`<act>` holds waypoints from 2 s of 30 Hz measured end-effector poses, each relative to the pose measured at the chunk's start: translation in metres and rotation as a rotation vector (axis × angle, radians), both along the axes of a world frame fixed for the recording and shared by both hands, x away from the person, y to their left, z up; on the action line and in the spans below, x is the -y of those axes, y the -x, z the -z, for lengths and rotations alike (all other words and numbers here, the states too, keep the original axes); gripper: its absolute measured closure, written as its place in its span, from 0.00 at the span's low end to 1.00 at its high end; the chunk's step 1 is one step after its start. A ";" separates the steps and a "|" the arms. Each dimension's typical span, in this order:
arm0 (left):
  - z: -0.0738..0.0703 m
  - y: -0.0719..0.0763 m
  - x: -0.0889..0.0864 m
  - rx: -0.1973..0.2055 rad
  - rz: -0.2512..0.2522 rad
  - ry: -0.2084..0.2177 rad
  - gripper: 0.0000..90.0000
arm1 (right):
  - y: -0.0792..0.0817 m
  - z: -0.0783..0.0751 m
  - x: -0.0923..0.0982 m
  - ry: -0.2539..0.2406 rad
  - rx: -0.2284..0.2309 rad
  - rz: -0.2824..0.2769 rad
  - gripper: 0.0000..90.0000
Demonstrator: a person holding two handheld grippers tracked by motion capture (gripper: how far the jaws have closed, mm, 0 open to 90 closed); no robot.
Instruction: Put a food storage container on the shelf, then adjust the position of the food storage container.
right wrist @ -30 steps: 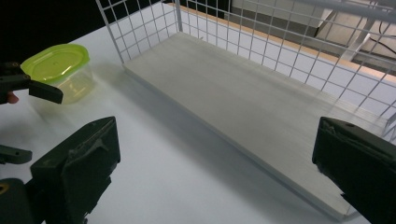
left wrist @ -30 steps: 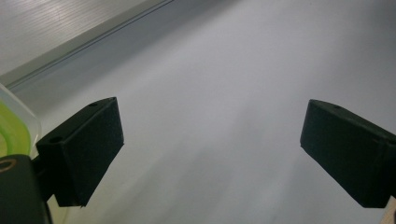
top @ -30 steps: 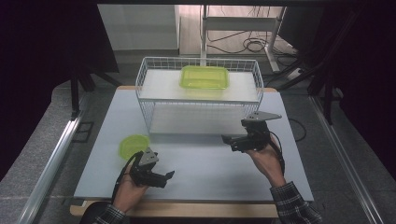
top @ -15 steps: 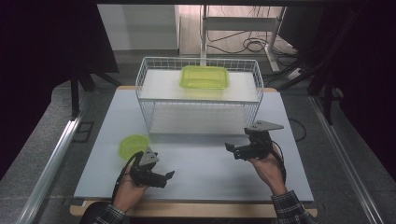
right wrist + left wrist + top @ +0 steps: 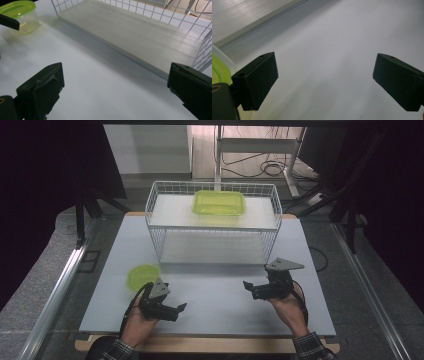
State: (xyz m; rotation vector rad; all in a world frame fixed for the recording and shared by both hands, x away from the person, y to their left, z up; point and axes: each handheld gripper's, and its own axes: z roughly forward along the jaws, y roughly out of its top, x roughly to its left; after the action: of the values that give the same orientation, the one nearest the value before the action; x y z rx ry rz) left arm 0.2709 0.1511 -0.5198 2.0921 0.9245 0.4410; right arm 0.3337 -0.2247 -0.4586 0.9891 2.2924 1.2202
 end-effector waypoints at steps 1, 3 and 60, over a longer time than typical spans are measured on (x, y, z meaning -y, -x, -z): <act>0.000 0.000 0.000 0.000 0.000 0.000 0.06 | 0.000 0.002 0.001 0.002 -0.002 0.001 0.01; 0.000 0.000 0.000 -0.002 0.000 0.000 0.06 | 0.002 0.007 0.002 0.008 -0.014 0.006 0.01; -0.003 -0.030 -0.154 0.006 -0.468 0.084 0.99 | 0.000 0.055 -0.003 0.057 -0.115 -0.040 0.02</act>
State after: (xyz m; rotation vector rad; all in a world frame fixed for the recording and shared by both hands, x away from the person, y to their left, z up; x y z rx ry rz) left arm 0.3005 0.3046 -0.5168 1.7887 1.4096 0.6333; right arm 0.3333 -0.2212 -0.5138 1.0220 2.4321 1.1337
